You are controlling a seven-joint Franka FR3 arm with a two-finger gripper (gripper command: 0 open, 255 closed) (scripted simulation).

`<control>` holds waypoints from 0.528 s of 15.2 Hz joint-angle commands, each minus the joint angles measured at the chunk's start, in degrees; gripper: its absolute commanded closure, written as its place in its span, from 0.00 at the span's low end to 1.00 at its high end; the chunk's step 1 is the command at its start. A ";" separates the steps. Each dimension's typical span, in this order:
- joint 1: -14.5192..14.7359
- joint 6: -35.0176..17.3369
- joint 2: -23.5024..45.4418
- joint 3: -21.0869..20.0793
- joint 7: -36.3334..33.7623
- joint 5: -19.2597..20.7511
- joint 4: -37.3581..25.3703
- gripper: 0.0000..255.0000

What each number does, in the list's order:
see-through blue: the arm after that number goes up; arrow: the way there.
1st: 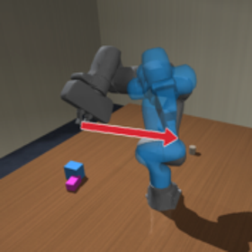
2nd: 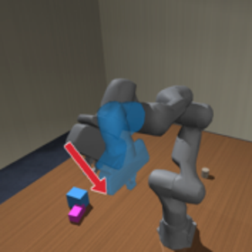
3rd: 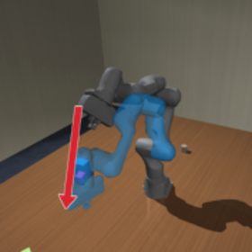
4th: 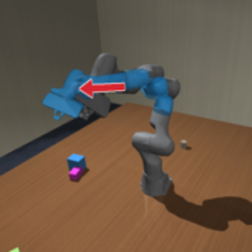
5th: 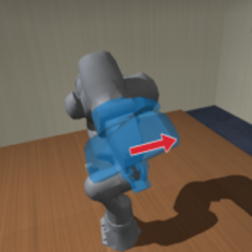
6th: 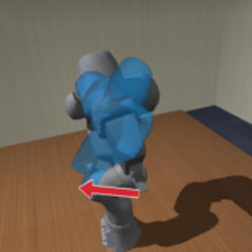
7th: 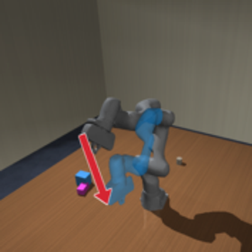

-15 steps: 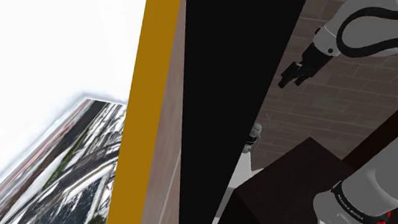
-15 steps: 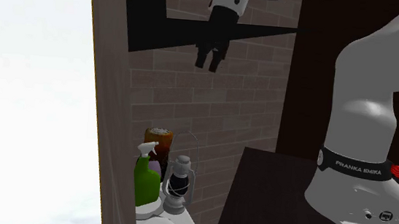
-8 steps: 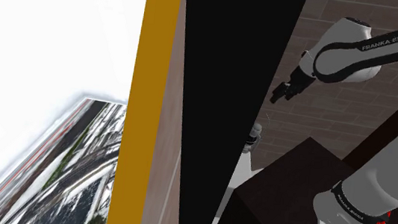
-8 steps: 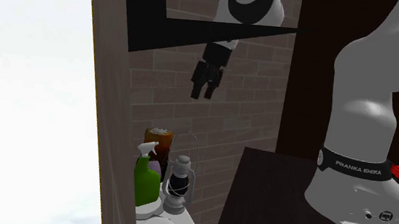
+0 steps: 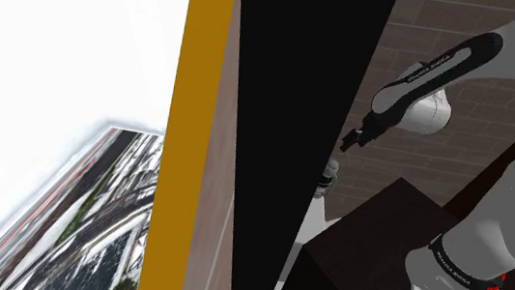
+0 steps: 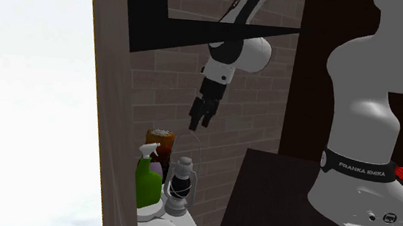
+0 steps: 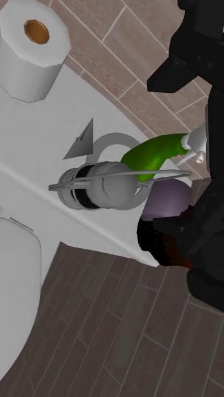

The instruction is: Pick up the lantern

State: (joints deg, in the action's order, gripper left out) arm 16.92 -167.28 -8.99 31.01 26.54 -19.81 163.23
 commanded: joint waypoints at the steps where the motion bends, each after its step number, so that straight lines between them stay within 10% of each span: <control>1: 5.13 -2.38 3.05 3.57 6.65 -8.35 -0.35 0.00; 7: 13.14 -2.19 13.55 5.46 34.10 -43.16 -5.56 0.00; 8: 12.44 -2.25 13.51 4.77 34.01 -43.03 -5.54 0.00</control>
State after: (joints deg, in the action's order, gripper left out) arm 29.46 -169.75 3.34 36.41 57.60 -59.03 158.40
